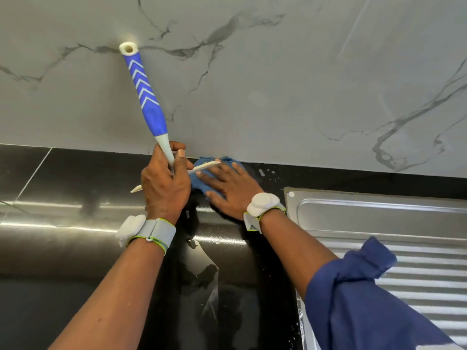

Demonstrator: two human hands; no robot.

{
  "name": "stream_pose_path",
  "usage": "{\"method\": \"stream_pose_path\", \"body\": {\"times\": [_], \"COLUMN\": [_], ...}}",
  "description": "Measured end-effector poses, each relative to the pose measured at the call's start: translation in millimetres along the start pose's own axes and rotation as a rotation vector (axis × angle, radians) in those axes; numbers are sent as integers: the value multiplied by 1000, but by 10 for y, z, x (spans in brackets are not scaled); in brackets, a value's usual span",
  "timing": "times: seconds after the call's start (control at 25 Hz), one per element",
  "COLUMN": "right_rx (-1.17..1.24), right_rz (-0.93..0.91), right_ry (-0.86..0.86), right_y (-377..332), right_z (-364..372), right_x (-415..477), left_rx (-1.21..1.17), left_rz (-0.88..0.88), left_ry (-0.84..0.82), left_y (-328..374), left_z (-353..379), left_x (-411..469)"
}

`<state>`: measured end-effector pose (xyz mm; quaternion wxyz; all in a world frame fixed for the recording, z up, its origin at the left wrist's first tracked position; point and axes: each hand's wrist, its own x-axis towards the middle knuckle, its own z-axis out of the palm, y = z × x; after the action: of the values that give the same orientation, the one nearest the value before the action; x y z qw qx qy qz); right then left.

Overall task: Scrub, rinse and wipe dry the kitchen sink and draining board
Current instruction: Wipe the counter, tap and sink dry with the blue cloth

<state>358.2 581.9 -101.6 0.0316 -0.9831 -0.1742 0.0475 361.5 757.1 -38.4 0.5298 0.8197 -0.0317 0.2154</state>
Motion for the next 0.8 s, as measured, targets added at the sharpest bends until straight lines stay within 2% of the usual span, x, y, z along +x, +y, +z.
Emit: {"method": "stream_pose_path", "body": {"times": [0.12, 0.2, 0.32, 0.36, 0.4, 0.52, 0.56, 0.6, 0.72, 0.76, 0.8], "right_rx": [15, 26, 212, 245, 236, 86, 79, 82, 227, 264, 276], "right_rz": [177, 470, 1046, 1098, 1040, 515, 445, 497, 1024, 1069, 984], "right_ry": [96, 157, 164, 145, 124, 94, 80, 89, 150, 150, 154], "right_y": [249, 353, 375, 354, 321, 246, 274, 334, 471, 386, 241], "right_z": [37, 130, 132, 102, 80, 120, 162, 198, 177, 140, 101], "right_x": [-340, -636, -768, -745, -748, -1093, -1278, -1416, -1333, -1181, -1035], "left_rx": [13, 16, -8, -17, -21, -36, -41, -45, -46, -44, -38], "left_rz": [-24, -39, -61, -61, -57, -47, -45, -40, -33, -36, -43], "left_ry": [-44, -73, -93, -100, -108, -114, -116, -120, -116, -110, -99], "left_y": [-6, 1, 21, 42, 59, 87, 83, 66, 5, -3, -7], "left_z": [-7, 13, 95, 138, 180, 277, 283, 276, 204, 178, 154], "left_x": [-103, -158, -245, -273, -298, -343, -351, -350, -369, -376, -376]}}
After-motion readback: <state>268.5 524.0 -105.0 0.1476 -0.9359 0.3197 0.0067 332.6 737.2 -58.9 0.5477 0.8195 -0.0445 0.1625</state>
